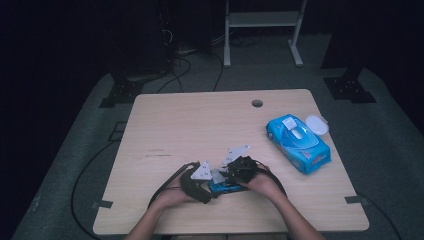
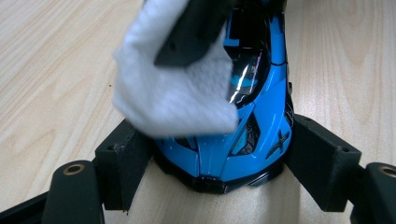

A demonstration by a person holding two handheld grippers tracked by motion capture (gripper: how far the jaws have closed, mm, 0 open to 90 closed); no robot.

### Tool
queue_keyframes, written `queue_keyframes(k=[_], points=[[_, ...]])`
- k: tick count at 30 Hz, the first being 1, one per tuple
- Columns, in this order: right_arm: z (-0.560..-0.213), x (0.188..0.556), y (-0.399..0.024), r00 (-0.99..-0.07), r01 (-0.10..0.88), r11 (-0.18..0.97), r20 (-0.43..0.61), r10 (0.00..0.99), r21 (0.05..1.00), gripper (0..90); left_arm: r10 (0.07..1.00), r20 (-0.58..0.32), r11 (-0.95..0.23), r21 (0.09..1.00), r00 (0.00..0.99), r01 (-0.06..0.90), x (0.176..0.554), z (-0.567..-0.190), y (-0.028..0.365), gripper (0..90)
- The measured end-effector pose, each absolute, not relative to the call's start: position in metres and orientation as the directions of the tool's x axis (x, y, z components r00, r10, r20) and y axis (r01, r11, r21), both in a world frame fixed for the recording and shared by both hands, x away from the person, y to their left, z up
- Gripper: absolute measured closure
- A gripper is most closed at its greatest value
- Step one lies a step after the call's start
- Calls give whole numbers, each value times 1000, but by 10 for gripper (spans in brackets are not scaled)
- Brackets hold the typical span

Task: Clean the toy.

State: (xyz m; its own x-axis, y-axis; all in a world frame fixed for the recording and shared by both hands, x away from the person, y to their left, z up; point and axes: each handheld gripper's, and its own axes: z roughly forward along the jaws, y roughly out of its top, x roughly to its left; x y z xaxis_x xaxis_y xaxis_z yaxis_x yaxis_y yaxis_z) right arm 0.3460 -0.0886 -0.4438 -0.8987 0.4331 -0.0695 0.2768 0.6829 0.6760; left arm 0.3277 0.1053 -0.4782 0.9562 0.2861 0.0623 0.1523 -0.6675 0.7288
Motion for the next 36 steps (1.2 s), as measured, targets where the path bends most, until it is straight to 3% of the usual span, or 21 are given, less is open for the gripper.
queue_keyframes(k=[9, 15, 22, 29, 36], points=[[-442, 347, -97, -893, 283, 679, -73, 444, 677, 826, 286, 65, -671, 726, 956, 152, 328, -478, 106, 251], [-442, 350, -110, -861, 348, 656, -49, 507, 669, 826, 284, 68, -673, 724, 956, 149, 328, -478, 105, 250], [-443, 348, -97, -882, 313, 665, -52, 469, 678, 825, 288, 66, -673, 724, 955, 152, 327, -478, 105, 250], [-444, 349, -134, -845, 380, 613, -10, 535, 693, 825, 285, 69, -676, 722, 956, 149, 328, -478, 105, 250], [-444, 345, -140, -854, 366, 598, 3, 520, 712, 825, 285, 69, -677, 721, 956, 150, 328, -477, 105, 250]])
